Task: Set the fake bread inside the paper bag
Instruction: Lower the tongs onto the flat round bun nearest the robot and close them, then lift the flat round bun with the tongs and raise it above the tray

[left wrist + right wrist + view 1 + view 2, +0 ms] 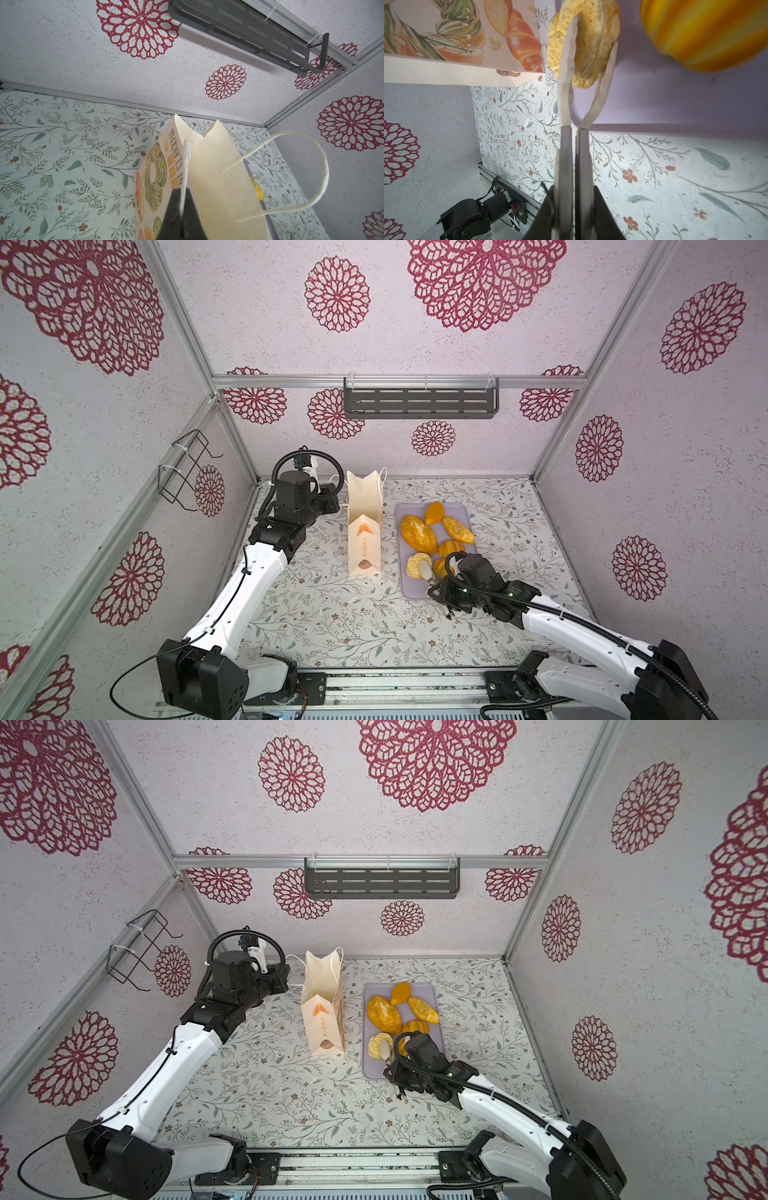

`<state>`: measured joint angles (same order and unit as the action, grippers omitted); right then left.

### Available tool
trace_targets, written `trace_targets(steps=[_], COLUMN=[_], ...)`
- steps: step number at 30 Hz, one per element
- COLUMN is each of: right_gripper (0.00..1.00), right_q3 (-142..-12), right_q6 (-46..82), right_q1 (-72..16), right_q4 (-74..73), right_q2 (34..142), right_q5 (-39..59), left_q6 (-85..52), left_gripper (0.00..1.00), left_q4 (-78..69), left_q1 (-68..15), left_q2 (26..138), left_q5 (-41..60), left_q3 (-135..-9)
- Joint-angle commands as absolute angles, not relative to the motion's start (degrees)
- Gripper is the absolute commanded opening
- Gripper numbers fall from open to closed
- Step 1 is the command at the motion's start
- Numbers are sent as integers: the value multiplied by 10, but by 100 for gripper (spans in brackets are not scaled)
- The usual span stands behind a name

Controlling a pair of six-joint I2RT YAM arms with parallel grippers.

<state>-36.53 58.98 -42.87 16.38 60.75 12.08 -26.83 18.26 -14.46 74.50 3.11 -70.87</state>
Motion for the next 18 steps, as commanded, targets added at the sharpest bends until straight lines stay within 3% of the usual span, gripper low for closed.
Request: trace_targets(steps=[1, 18], right_gripper=[22, 19], right_q3=[-398, -421], right_q6=[571, 552], right_q1=[-426, -425], right_q4=[169, 163], right_q2=[577, 531], right_q5=[103, 72], left_q6=[-272, -269], left_gripper=[0, 0], left_q4=[171, 173], left_q1=[-142, -142], left_q2=[737, 736], left_q5=[40, 26], left_q3=[-718, -714])
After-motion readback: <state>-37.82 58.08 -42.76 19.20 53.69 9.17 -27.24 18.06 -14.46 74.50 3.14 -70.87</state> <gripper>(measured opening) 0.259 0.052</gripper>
